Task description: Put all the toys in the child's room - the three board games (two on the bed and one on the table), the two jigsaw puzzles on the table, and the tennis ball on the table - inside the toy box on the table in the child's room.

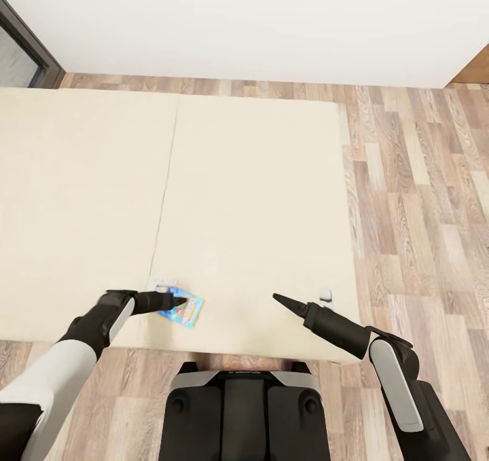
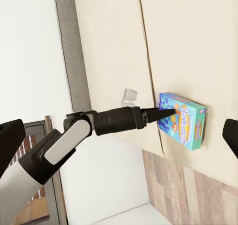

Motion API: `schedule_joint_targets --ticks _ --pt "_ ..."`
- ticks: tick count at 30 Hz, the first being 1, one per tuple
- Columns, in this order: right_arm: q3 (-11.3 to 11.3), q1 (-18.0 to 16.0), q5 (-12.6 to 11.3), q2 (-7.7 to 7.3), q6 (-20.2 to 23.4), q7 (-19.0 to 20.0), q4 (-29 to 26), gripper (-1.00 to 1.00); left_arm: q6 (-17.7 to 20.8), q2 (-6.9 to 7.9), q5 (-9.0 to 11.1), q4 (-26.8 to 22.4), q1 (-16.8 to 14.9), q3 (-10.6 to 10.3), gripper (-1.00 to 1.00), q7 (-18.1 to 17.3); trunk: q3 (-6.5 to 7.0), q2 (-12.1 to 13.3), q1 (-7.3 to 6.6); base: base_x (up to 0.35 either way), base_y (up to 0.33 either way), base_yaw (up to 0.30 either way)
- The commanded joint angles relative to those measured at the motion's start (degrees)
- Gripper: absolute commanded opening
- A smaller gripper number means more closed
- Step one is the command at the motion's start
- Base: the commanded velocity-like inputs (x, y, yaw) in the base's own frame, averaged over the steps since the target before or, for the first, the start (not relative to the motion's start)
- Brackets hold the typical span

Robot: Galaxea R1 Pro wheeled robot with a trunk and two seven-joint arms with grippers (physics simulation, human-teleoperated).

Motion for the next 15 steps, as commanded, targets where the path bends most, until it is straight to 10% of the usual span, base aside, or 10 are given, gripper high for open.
schedule_joint_targets --ticks 1,15 --pt "-0.06 -0.03 -0.02 0.01 0.33 0.14 -0.01 1.0 0.5 0.05 0.55 -0.08 -0.02 -0.8 1.0 0.16 -0.06 -0.09 0.03 -0.006 -0.033 0.0" --pt "-0.06 -0.03 -0.02 0.01 0.32 0.16 -0.01 1.0 0.62 -0.04 0.7 -0.07 -0.02 -1.68 1.0 0.16 -0.05 -0.09 0.03 -0.014 -0.064 0.0"
